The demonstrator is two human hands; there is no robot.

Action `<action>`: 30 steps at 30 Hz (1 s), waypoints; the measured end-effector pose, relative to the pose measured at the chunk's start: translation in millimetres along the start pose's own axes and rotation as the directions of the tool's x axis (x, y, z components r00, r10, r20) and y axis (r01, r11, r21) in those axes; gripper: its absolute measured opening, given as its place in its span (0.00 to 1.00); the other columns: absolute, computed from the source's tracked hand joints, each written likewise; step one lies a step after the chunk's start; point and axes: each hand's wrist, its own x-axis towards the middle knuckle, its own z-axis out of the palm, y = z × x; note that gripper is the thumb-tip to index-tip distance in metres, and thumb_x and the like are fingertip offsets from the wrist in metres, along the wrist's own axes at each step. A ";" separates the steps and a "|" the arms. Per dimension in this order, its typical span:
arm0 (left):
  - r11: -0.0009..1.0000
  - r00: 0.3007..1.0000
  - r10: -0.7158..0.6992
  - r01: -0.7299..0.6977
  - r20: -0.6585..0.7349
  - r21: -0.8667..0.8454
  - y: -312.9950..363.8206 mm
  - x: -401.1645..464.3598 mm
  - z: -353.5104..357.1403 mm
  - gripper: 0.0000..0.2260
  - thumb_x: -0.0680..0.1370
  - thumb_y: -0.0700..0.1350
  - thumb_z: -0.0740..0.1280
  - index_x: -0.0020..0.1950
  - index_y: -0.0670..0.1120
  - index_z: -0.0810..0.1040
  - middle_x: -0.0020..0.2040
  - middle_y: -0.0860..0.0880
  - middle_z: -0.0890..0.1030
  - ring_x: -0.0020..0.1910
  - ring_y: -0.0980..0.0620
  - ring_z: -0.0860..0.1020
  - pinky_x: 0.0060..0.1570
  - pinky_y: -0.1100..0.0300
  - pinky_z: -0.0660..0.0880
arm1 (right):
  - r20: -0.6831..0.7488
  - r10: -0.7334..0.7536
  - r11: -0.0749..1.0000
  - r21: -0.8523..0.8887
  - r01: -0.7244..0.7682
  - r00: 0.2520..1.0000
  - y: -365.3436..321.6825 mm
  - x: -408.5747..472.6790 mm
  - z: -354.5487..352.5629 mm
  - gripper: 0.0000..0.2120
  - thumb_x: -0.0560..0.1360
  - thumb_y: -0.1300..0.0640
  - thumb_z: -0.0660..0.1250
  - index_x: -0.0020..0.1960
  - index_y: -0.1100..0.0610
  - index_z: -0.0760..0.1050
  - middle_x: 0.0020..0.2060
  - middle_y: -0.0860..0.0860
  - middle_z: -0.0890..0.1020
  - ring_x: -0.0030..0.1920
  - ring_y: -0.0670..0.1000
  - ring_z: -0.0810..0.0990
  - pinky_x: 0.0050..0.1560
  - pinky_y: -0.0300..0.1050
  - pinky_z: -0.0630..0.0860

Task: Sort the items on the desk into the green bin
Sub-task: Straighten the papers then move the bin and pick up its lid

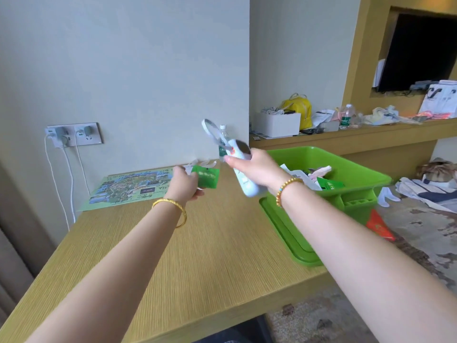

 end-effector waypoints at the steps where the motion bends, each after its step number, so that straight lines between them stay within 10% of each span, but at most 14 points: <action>1: 0.998 0.999 0.041 -0.041 -0.002 -0.045 16.3 -2.3 7.0 0.14 0.79 0.38 0.51 0.66 0.43 0.60 0.47 0.40 0.79 0.24 0.53 0.75 0.17 0.67 0.68 | -0.041 0.000 1.000 0.010 0.000 0.999 -13.8 3.4 -18.3 0.24 0.68 0.40 0.69 0.54 0.59 0.77 0.48 0.53 0.82 0.47 0.52 0.81 0.50 0.46 0.78; 8: 0.933 0.963 0.244 -0.202 0.112 -0.297 99.7 -33.7 82.1 0.09 0.78 0.36 0.55 0.41 0.47 0.68 0.46 0.43 0.76 0.32 0.48 0.78 0.25 0.63 0.76 | -0.198 0.143 0.844 -0.488 -0.223 0.970 -1.2 -0.3 -127.7 0.22 0.72 0.40 0.64 0.34 0.58 0.66 0.30 0.51 0.71 0.28 0.48 0.68 0.25 0.42 0.59; 15: 0.853 0.877 0.308 -0.426 0.368 0.301 107.9 -36.0 157.3 0.15 0.78 0.41 0.55 0.57 0.40 0.78 0.48 0.41 0.79 0.46 0.42 0.76 0.43 0.59 0.72 | -0.153 0.331 0.766 -0.533 -0.360 0.931 60.5 -0.3 -149.9 0.20 0.73 0.43 0.65 0.33 0.57 0.64 0.30 0.50 0.69 0.27 0.48 0.67 0.25 0.41 0.60; 20: 0.487 0.860 0.144 -0.492 0.489 0.722 97.1 -24.6 179.0 0.17 0.80 0.47 0.52 0.59 0.43 0.76 0.61 0.41 0.76 0.64 0.41 0.69 0.68 0.49 0.60 | -0.114 0.304 0.702 -0.645 -0.303 0.946 69.7 9.9 -148.5 0.19 0.78 0.48 0.60 0.33 0.60 0.65 0.28 0.52 0.68 0.30 0.52 0.68 0.26 0.42 0.60; 25: 0.745 0.908 0.385 -0.410 0.163 0.525 88.8 -24.4 177.1 0.15 0.76 0.43 0.60 0.61 0.41 0.71 0.64 0.38 0.67 0.64 0.39 0.64 0.64 0.52 0.63 | -0.306 0.089 0.653 -0.700 -0.288 0.948 85.7 7.3 -161.8 0.08 0.73 0.66 0.56 0.45 0.62 0.74 0.50 0.59 0.76 0.56 0.60 0.72 0.50 0.49 0.68; 30: 0.946 0.980 -0.010 -0.056 0.199 0.321 79.1 -14.9 164.3 0.25 0.76 0.50 0.63 0.67 0.37 0.65 0.65 0.39 0.69 0.62 0.40 0.71 0.62 0.51 0.71 | -0.260 0.250 0.581 -0.730 -0.359 0.933 97.2 4.3 -169.5 0.12 0.74 0.64 0.57 0.32 0.59 0.65 0.34 0.54 0.74 0.39 0.57 0.74 0.36 0.44 0.67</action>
